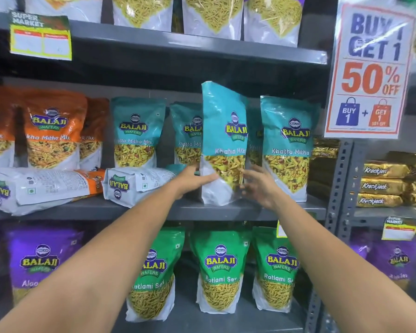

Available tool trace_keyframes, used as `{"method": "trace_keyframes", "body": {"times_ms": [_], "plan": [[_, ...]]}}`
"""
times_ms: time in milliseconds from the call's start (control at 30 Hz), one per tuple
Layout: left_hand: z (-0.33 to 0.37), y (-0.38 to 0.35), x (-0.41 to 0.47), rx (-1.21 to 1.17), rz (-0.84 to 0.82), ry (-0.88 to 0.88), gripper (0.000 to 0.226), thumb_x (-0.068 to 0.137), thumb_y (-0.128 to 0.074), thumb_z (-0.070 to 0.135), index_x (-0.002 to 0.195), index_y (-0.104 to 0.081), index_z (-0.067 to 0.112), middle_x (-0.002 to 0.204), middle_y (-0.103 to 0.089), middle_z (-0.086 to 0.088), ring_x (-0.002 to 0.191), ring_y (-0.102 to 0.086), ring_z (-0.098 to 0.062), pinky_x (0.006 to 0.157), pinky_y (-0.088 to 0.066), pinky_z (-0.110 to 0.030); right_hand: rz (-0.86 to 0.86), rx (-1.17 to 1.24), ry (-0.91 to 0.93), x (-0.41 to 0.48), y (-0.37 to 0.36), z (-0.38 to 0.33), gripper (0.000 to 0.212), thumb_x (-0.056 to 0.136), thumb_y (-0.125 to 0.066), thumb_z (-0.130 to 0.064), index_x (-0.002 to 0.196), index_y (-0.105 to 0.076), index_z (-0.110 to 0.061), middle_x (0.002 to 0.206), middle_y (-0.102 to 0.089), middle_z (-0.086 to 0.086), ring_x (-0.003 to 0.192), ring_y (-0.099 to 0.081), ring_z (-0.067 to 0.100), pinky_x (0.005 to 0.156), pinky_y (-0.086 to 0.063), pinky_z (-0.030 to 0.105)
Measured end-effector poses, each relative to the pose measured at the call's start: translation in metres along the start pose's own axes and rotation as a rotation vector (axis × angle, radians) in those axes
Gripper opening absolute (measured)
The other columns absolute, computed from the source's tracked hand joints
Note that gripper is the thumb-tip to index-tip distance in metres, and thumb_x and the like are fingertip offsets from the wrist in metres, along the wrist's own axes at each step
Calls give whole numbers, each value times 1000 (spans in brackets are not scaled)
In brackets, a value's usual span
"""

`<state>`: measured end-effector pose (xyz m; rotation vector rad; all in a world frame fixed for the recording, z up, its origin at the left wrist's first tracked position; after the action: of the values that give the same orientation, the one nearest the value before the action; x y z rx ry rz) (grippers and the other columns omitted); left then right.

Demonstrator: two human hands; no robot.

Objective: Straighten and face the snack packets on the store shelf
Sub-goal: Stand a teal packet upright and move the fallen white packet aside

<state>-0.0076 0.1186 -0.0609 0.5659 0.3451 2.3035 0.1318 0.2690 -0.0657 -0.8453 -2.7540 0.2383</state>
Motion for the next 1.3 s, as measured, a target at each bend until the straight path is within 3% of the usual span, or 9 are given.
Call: {"method": "trace_keyframes", "body": {"times_ms": [267,433,567,733,867,933,1033,1200,1300], "plan": [[-11,8,25,-390,56,196,70,83,-62,-1,144,-28,7,133,-54,-14,117,-56,-25,104,-44,-39,-3,-302,98,11,11,0,47,74,-77,-27,111,-57,-4,93,-52,16,68,-49,26,49,-37,28],[-12,3,28,-414,22,179,65,86,-58,-1,143,-28,7,135,-53,-15,116,-56,-24,105,-43,-38,21,-309,171,9,7,2,44,72,-79,-30,96,-55,-2,66,-50,14,39,-44,20,32,-39,23],[16,22,16,-29,25,74,22,81,-60,-2,100,-59,8,97,-62,-8,89,-59,-21,71,-49,-24,323,-577,437,-1,3,-2,61,66,-81,-42,106,-43,-16,77,-52,-1,60,-50,5,48,-39,19],[44,114,9,386,348,-40,25,84,-54,5,104,-68,-1,94,-66,-15,94,-64,-28,85,-54,-35,376,-991,823,-20,-55,1,40,70,-72,-41,86,-41,-21,63,-49,-4,59,-52,23,53,-40,35],[14,167,-20,1058,96,295,34,92,-47,17,114,-60,-5,112,-61,-23,95,-57,-29,61,-46,-27,321,-1005,469,-24,-135,11,41,77,-65,-52,81,-58,-12,70,-66,8,59,-62,22,58,-50,30],[-8,179,-21,933,-139,395,25,93,-48,24,98,-63,5,100,-58,-15,87,-53,-25,56,-42,-25,193,-743,146,-23,-167,17,50,81,-63,-52,88,-52,-3,64,-63,14,42,-62,21,43,-55,33],[-22,189,-24,597,-158,377,35,93,-49,43,91,-62,10,93,-59,-10,81,-57,-25,64,-44,-28,39,-523,-164,-25,-203,22,58,87,-59,-48,114,-40,-1,82,-60,23,45,-62,29,36,-54,34],[-27,194,-29,436,-429,422,56,91,-38,59,94,-64,10,83,-70,-6,67,-64,-18,63,-49,-21,136,-536,-242,-31,-219,27,40,87,-63,-39,82,-49,-2,63,-60,20,27,-56,21,29,-50,32],[-32,195,-28,332,-517,419,50,90,-43,58,99,-60,12,99,-67,-9,84,-63,-22,72,-50,-26,155,-501,-260,-36,-222,28,38,84,-69,-33,91,-57,2,86,-65,25,41,-62,25,34,-53,34]]}}
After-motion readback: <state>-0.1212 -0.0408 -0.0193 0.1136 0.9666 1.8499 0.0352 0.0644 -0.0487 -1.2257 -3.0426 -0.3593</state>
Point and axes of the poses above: each hand's wrist, its own x-axis towards the middle knuckle, its own y-axis out of the back of the hand, z = x × y, the point moved 2 cm from there along x, towards the middle knuckle
